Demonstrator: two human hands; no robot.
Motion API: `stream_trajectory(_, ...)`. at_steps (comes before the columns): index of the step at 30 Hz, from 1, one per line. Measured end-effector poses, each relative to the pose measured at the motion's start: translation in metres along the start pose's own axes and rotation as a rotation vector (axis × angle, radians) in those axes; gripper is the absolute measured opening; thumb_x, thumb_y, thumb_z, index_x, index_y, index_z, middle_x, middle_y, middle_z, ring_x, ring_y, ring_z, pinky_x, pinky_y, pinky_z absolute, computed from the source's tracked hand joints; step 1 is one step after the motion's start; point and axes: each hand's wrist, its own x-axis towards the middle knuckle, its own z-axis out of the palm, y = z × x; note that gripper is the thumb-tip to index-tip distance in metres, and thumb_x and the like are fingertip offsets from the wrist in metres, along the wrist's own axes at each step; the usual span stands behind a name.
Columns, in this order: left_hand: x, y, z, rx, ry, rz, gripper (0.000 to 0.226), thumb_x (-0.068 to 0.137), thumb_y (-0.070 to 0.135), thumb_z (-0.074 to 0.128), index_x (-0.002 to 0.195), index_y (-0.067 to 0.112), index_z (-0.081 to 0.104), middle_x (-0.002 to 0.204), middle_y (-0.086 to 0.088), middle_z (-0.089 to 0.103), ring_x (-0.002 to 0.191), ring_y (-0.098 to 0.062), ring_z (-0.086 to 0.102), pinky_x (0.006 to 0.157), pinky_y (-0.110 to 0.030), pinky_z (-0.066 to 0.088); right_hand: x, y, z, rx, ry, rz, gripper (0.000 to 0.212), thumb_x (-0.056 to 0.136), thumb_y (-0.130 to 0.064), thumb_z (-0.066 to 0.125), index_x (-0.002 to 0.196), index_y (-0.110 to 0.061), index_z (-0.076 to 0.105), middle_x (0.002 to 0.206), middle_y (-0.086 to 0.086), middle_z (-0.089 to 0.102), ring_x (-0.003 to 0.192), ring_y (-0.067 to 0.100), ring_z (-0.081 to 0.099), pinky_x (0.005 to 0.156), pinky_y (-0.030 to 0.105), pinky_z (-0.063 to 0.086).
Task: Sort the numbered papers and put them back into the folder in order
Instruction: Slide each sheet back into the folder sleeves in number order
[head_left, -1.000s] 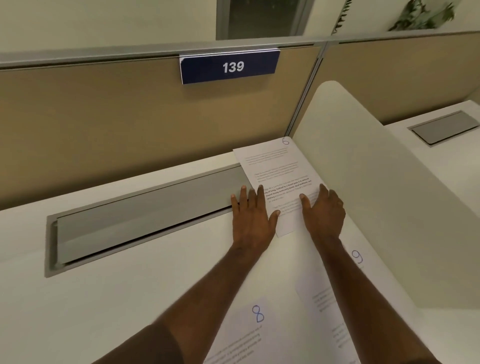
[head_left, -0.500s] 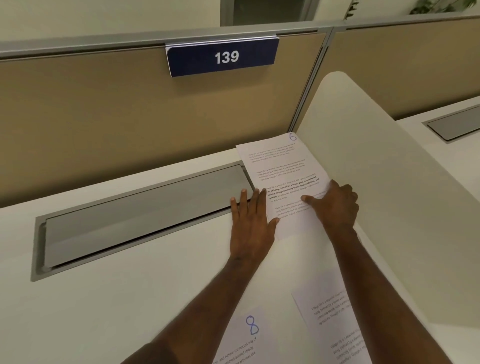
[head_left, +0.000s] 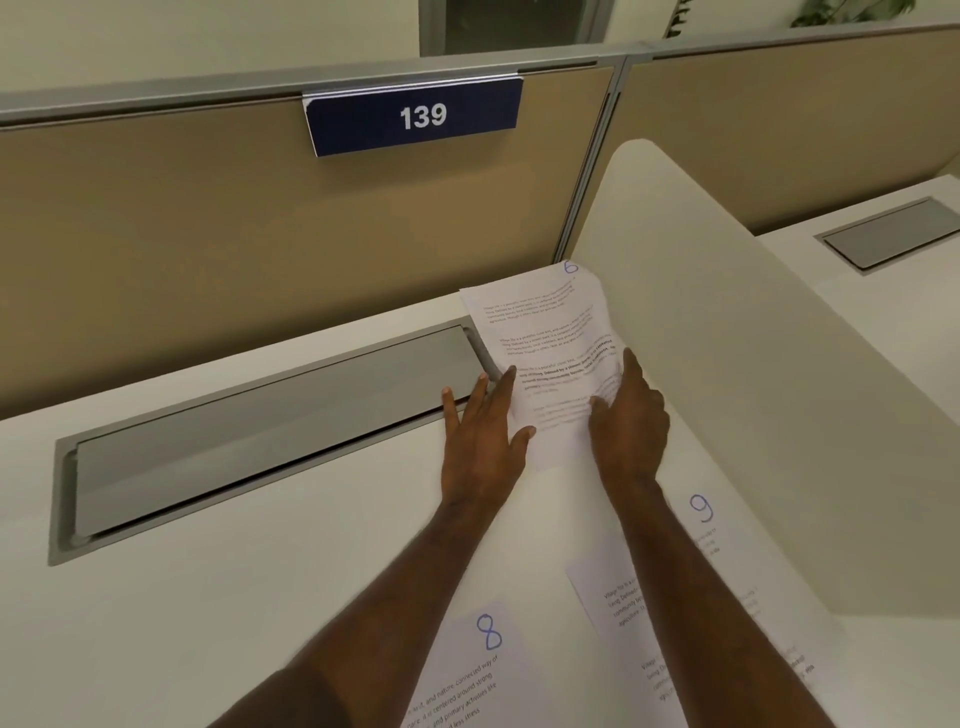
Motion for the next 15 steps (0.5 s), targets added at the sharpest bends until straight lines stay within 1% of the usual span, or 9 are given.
stream_trajectory(3,-0.001,0.001,-0.007,-0.210,0.058,-0.077,0.084,0.096,0.034,0.067,0.160,0.027,0.014,0.151,0.011,0.048,0.140,0.016,0.003,0.126,-0.045,0.001,-0.016,-0.006,-0.003,0.373,0.045,0.083,0.069,0.091,-0.001,0.064,0.154,-0.017,0.038,0.136,0.013,0.062,0.121,0.033,0.059,0.103,0.043,0.048)
stream_trajectory(4,-0.001,0.000,-0.007,-0.257,0.049,-0.114,0.087,0.096,0.035,0.067,0.161,0.028,0.009,0.149,0.013,0.050,0.139,0.014,0.000,0.125,-0.046,0.005,-0.020,-0.009,-0.005,0.470,0.059,0.115,0.068,0.090,0.002,0.064,0.151,-0.016,0.042,0.137,0.011,0.062,0.121,0.030,0.061,0.103,0.042,0.050)
stream_trajectory(6,-0.001,-0.001,-0.008,-0.351,0.038,-0.166,0.093,0.094,0.040,0.068,0.161,0.032,0.003,0.150,0.019,0.046,0.149,-0.002,0.001,0.124,-0.046,0.007,-0.024,-0.012,-0.010,0.636,0.070,0.206,0.065,0.087,0.007,0.068,0.145,-0.016,0.051,0.134,0.009,0.064,0.116,0.026,0.064,0.099,0.039,0.054)
stream_trajectory(8,-0.001,-0.004,-0.007,-0.441,0.048,-0.189,0.096,0.091,0.042,0.071,0.160,0.032,0.006,0.147,0.028,0.038,0.145,0.008,0.004,0.123,-0.043,0.008,-0.029,-0.013,-0.013,0.809,0.068,0.304,0.064,0.082,0.010,0.071,0.139,-0.015,0.057,0.126,0.008,0.068,0.108,0.024,0.067,0.091,0.033,0.058)
stream_trajectory(9,-0.002,-0.005,-0.009,-0.479,0.054,-0.206,0.095,0.090,0.043,0.073,0.160,0.033,0.010,0.149,0.030,0.032,0.145,0.006,0.006,0.123,-0.043,0.010,-0.032,-0.014,-0.015,0.888,0.064,0.341,0.064,0.080,0.012,0.071,0.137,-0.014,0.059,0.123,0.008,0.069,0.105,0.024,0.069,0.089,0.032,0.059)
stream_trajectory(11,-0.001,-0.008,-0.016,-0.584,0.058,-0.245,0.091,0.088,0.043,0.074,0.159,0.032,0.019,0.159,0.021,0.028,0.153,-0.013,0.015,0.122,-0.045,0.019,-0.043,-0.017,-0.022,1.019,0.043,0.406,0.065,0.078,0.016,0.071,0.136,-0.012,0.060,0.120,0.009,0.070,0.102,0.024,0.070,0.085,0.029,0.059)
stream_trajectory(12,-0.001,-0.009,-0.022,-0.642,0.057,-0.245,0.088,0.089,0.038,0.074,0.159,0.028,0.022,0.161,0.013,0.030,0.153,-0.017,0.022,0.123,-0.043,0.024,-0.050,-0.018,-0.026,1.076,0.036,0.436,0.066,0.077,0.018,0.070,0.136,-0.011,0.060,0.120,0.008,0.070,0.101,0.022,0.070,0.082,0.026,0.059)
stream_trajectory(14,-0.002,-0.006,-0.040,-0.800,0.048,-0.276,0.082,0.092,0.026,0.073,0.158,0.016,0.026,0.160,0.001,0.036,0.148,-0.015,0.034,0.120,-0.037,0.032,-0.065,-0.019,-0.036,1.161,0.020,0.482,0.067,0.077,0.020,0.069,0.136,-0.011,0.060,0.118,0.006,0.070,0.094,0.017,0.070,0.075,0.020,0.059)
stream_trajectory(15,-0.004,-0.004,-0.050,-0.877,0.054,-0.318,0.079,0.093,0.020,0.071,0.158,0.012,0.026,0.157,-0.003,0.040,0.144,-0.016,0.040,0.118,-0.034,0.036,-0.073,-0.020,-0.040,1.188,0.009,0.497,0.067,0.077,0.020,0.070,0.136,-0.012,0.060,0.115,0.004,0.071,0.093,0.015,0.070,0.074,0.021,0.059)
